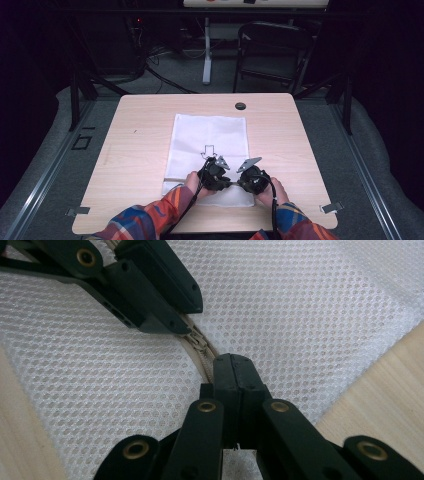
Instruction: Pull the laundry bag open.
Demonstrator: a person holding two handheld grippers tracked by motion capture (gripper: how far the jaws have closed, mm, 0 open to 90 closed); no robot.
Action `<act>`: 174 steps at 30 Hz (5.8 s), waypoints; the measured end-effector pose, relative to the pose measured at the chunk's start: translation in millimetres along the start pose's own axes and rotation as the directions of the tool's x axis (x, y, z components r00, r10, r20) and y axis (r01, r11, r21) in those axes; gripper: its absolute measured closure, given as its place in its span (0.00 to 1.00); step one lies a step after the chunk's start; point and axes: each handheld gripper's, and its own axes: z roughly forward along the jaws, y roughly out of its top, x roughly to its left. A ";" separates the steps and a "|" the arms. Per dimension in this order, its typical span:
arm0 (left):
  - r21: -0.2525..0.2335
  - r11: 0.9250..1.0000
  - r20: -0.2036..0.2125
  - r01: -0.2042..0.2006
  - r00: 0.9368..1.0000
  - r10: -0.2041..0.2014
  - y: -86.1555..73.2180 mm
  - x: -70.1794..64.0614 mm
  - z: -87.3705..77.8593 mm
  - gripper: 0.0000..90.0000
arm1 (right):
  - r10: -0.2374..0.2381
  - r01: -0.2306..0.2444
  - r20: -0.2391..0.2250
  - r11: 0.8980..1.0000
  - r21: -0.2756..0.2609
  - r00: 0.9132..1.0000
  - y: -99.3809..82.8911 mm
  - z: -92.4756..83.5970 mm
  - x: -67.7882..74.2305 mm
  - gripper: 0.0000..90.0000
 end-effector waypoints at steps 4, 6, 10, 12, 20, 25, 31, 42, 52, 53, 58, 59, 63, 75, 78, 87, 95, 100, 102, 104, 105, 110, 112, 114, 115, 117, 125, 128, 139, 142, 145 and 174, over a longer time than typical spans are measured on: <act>-0.008 1.000 0.000 0.001 1.000 -0.001 -1.5 0.8 -1.3 0.90 | -0.003 0.003 0.002 1.000 0.004 1.000 0.1 -0.3 -0.2 1.00; -0.008 1.000 0.002 0.006 1.000 -0.006 -2.3 1.5 -2.1 0.90 | 0.004 -0.004 0.000 1.000 -0.006 1.000 -0.4 0.3 0.0 1.00; -0.006 1.000 0.003 0.010 1.000 -0.010 -3.6 3.0 -4.2 0.90 | -0.006 0.006 -0.003 1.000 0.004 1.000 -0.1 -0.4 -1.0 1.00; -0.007 1.000 0.005 0.009 1.000 -0.009 -4.2 3.5 -4.9 0.90 | -0.006 0.006 -0.004 1.000 0.004 1.000 0.0 -0.4 -1.0 1.00; -0.004 1.000 0.003 0.007 1.000 -0.007 -5.6 3.9 -7.6 0.90 | 0.002 -0.002 -0.007 1.000 -0.001 1.000 -0.2 0.0 -0.9 1.00; 0.002 1.000 0.004 0.005 1.000 -0.005 -5.7 3.7 -7.8 0.90 | 0.002 -0.002 -0.007 1.000 0.001 1.000 -0.1 -0.1 -1.0 1.00; 0.016 1.000 -0.005 0.016 1.000 -0.016 -7.3 6.4 -10.3 0.90 | 0.005 -0.005 -0.007 1.000 0.005 1.000 -0.1 -0.4 -1.6 1.00; 0.031 0.999 -0.005 0.027 1.000 -0.027 -11.8 10.6 -16.4 0.90 | 0.006 -0.006 -0.006 1.000 0.008 1.000 -0.5 -0.8 -3.0 1.00; 0.044 0.998 -0.003 0.044 0.999 -0.044 -15.6 14.4 -20.7 0.90 | 0.005 -0.005 -0.005 1.000 0.011 1.000 -0.7 -1.1 -4.0 1.00; 0.051 0.998 -0.001 0.036 0.999 -0.036 -16.3 15.7 -21.7 0.90 | 0.004 -0.004 -0.006 1.000 0.012 1.000 -0.8 -1.2 -4.1 1.00; 0.053 0.997 -0.002 0.047 0.999 -0.047 -19.3 17.1 -24.5 0.90 | -0.001 0.001 -0.009 1.000 0.014 1.000 -0.9 -1.5 -5.2 1.00; 0.052 0.998 -0.006 0.046 0.999 -0.046 -19.9 17.4 -24.8 0.90 | 0.000 0.000 -0.008 1.000 0.012 1.000 -1.0 -1.4 -5.3 1.00; 0.061 0.997 -0.008 0.045 0.999 -0.045 -21.7 17.9 -26.7 0.90 | 0.005 -0.005 -0.008 1.000 0.008 1.000 -1.1 -1.1 -5.1 1.00; 0.055 0.996 -0.018 0.074 0.997 -0.074 -33.3 26.0 -40.4 0.90 | 0.007 -0.007 -0.010 1.000 0.020 1.000 -0.5 -1.7 -6.4 1.00; 0.055 0.995 -0.021 0.081 0.997 -0.080 -35.6 26.9 -42.8 0.90 | 0.003 -0.003 -0.014 1.000 0.029 1.000 0.3 -1.9 -7.0 1.00; 0.054 0.995 -0.024 0.084 0.996 -0.083 -38.7 29.0 -48.1 0.90 | 0.001 0.000 -0.008 1.000 0.026 1.000 -0.4 -2.1 -6.7 1.00; 0.051 0.994 -0.027 0.096 0.995 -0.095 -41.5 30.3 -51.1 0.90 | 0.009 -0.009 -0.018 1.000 0.013 1.000 -1.1 -1.5 -7.0 1.00; 0.049 0.993 -0.036 0.106 0.994 -0.104 -44.5 32.5 -54.4 0.90 | 0.006 -0.005 -0.017 1.000 0.019 1.000 -1.0 -1.9 -7.4 1.00; 0.048 0.993 -0.035 0.108 0.994 -0.106 -46.0 33.3 -56.4 0.90 | 0.010 -0.010 -0.017 1.000 0.016 1.000 -0.9 -1.5 -6.9 1.00; 0.044 0.993 -0.038 0.112 0.993 -0.110 -47.6 34.1 -58.4 0.90 | 0.010 -0.010 -0.018 1.000 0.017 1.000 -0.8 -1.5 -7.1 1.00; 0.050 0.993 -0.043 0.107 0.994 -0.105 -48.3 34.8 -59.8 0.90 | 0.011 -0.011 -0.019 1.000 0.017 1.000 -0.7 -1.4 -7.0 1.00; 0.041 0.992 -0.045 0.118 0.992 -0.116 -51.0 36.2 -63.7 0.90 | 0.006 -0.006 -0.013 1.000 0.025 1.000 -0.1 -1.9 -6.9 1.00; 0.041 0.992 -0.046 0.118 0.992 -0.116 -51.9 37.0 -65.1 0.90 | 0.017 -0.017 -0.020 1.000 0.012 1.000 -0.6 -1.1 -6.2 1.00; 0.042 0.992 -0.048 0.122 0.992 -0.120 -53.0 37.5 -66.3 0.90 | 0.018 -0.018 -0.020 1.000 0.011 1.000 -0.7 -1.1 -6.3 1.00; 0.035 0.991 -0.048 0.126 0.991 -0.124 -54.0 37.6 -66.6 0.90 | 0.013 -0.013 -0.016 1.000 0.016 1.000 -0.8 -1.5 -6.7 1.00; 0.038 0.991 -0.051 0.126 0.991 -0.124 -55.1 38.4 -68.6 0.90 | 0.009 -0.008 -0.016 1.000 0.019 1.000 -0.9 -1.8 -7.3 1.00; 0.034 0.990 -0.055 0.137 0.989 -0.135 -57.2 39.9 -71.6 0.90 | 0.009 -0.008 -0.017 1.000 0.016 1.000 -1.0 -1.7 -6.7 1.00; 0.034 0.990 -0.053 0.136 0.990 -0.134 -57.6 39.9 -71.5 0.90 | 0.005 -0.004 -0.013 1.000 0.017 1.000 -0.7 -1.8 -6.5 1.00; 0.032 0.990 -0.061 0.139 0.989 -0.137 -59.9 41.5 -75.2 0.90 | -0.003 0.004 -0.009 1.000 0.026 1.000 0.0 -1.8 -6.8 1.00; 0.036 0.990 -0.064 0.138 0.989 -0.136 -61.5 42.8 -78.2 0.90 | 0.002 -0.002 -0.012 1.000 0.025 1.000 0.1 -1.8 -6.7 1.00; 0.030 0.988 -0.069 0.151 0.986 -0.149 -64.0 43.9 -80.3 0.90 | -0.003 0.003 -0.013 1.000 0.025 1.000 0.4 -1.6 -6.9 1.00; 0.007 0.981 -0.113 0.196 0.975 -0.194 -84.4 54.4 -106.5 0.90 | 0.002 -0.001 -0.013 1.000 0.024 1.000 0.8 -1.2 -6.2 1.00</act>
